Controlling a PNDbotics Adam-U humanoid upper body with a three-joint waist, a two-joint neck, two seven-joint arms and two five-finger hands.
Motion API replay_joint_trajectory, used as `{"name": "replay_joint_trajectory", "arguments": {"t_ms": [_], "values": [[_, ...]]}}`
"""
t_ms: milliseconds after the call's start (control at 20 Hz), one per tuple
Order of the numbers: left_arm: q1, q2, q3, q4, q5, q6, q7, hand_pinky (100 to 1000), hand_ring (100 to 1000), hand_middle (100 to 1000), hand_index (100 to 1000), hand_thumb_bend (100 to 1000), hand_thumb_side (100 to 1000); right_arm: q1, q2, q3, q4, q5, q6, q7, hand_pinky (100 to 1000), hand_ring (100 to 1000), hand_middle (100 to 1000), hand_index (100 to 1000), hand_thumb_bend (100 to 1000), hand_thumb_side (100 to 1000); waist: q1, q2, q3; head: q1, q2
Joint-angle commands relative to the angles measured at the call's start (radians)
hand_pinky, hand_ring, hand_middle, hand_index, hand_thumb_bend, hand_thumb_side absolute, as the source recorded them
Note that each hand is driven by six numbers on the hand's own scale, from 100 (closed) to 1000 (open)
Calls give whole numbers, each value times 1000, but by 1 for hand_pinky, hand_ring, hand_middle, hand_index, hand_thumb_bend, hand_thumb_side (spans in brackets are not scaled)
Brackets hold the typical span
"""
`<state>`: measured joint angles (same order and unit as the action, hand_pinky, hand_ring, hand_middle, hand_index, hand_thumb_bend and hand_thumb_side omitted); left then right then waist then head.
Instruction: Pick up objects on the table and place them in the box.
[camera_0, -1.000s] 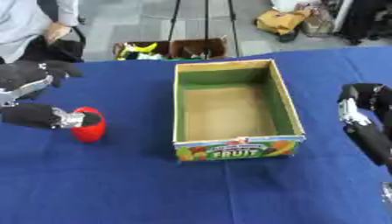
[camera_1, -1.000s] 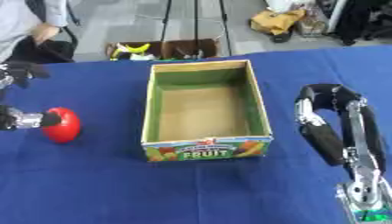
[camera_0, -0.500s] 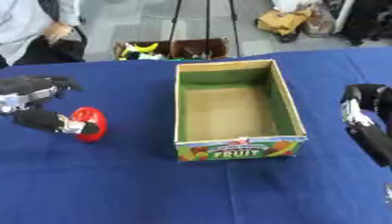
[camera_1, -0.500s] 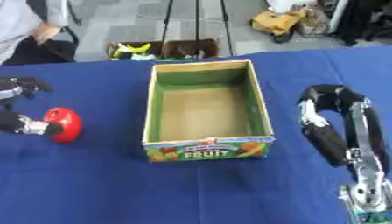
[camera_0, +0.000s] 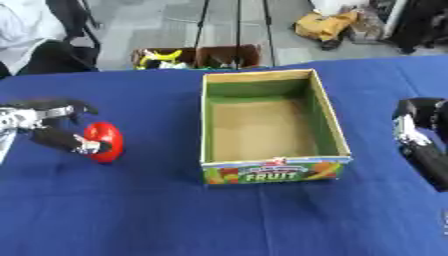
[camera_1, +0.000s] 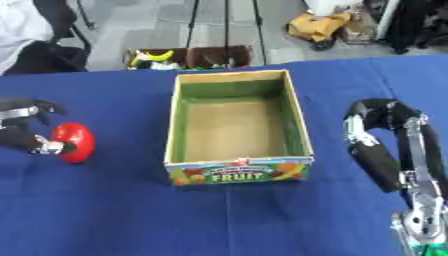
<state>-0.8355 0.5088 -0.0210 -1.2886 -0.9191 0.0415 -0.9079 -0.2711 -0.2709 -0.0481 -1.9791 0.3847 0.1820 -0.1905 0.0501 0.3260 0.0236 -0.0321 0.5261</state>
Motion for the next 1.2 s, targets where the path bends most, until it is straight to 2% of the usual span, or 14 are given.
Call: {"name": "replay_joint_trajectory", "arguments": {"t_ms": [50,250,700,1200], "values": [[-33,15,9,27,-30,10,1,622,868,1000,1000,701,661,-4,-18,2,-21,-5,3,-2,739,546,456,681,100,577,-1,-18,-2,5,-7],[-46,10,11,67,-59,13,1,537,828,1000,1000,661,622,-5,-18,3,-21,-6,3,0,739,546,455,680,100,576,0,-16,-7,7,-9],[-56,-5,20,96,-42,21,26,380,728,968,1000,657,611,-7,-18,5,-21,-7,3,3,739,545,454,676,100,574,-2,-12,-11,12,-15],[-60,-25,20,135,-14,32,126,284,613,911,1000,567,544,-11,-18,5,-21,-5,6,6,741,547,454,674,100,573,-4,-4,-13,15,-16]]}}
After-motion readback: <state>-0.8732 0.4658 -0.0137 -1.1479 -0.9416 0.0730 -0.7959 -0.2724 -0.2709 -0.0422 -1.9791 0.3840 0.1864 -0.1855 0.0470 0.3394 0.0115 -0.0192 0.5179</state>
